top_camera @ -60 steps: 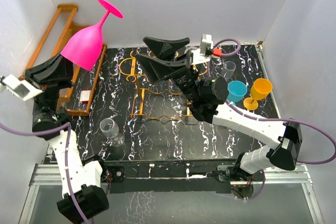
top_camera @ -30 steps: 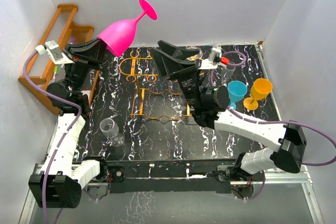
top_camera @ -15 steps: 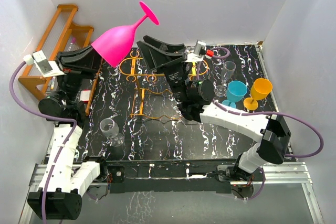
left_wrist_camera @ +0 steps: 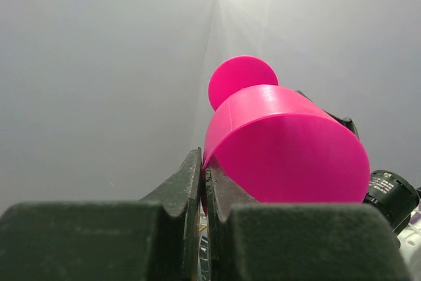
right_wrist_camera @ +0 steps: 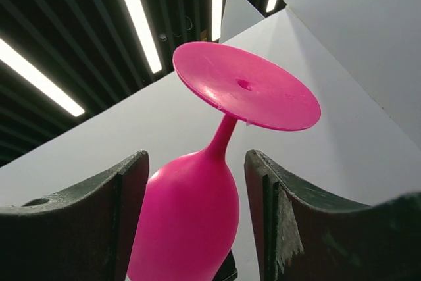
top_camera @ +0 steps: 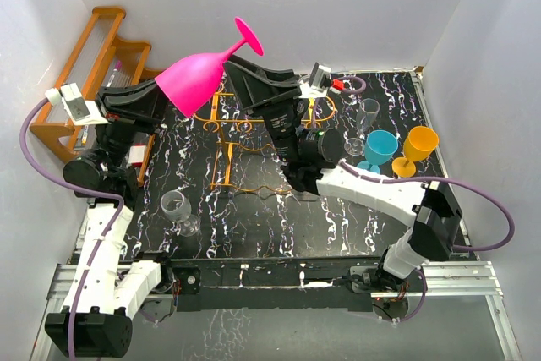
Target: Place the wine glass upside down on the wine glass rack
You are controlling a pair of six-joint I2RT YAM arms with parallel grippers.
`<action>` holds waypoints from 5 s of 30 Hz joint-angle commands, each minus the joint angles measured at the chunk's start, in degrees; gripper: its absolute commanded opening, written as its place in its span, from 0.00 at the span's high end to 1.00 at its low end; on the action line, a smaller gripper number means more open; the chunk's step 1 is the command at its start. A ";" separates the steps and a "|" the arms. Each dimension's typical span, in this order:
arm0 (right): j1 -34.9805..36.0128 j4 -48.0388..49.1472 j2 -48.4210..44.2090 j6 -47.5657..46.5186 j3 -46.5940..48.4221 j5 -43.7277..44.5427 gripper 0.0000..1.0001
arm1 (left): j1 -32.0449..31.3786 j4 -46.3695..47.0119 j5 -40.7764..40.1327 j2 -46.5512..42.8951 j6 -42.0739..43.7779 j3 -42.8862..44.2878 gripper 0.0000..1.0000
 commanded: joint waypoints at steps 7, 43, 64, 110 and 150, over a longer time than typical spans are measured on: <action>0.12 6.19 2.27 2.76 4.15 -2.74 0.56 | -0.42 0.79 1.45 -1.39 -0.15 -0.55 1.00; 0.05 8.88 5.34 4.94 4.71 -0.98 0.92 | -1.53 -1.44 2.00 -3.69 -0.05 -3.59 1.00; 0.11 -39.77 -27.98 -26.15 1.26 -2.87 0.92 | -1.61 -82.05 8.24 4.51 35.19 33.42 0.22; -0.03 -63.27 -47.44 -39.20 -30.54 16.40 0.92 | 8.68 -117.56 -12.75 19.87 59.65 42.88 0.05; -8.31 -59.69 -38.48 -29.40 -31.26 12.68 0.77 | 8.74 -118.66 -13.38 18.44 61.49 40.21 0.04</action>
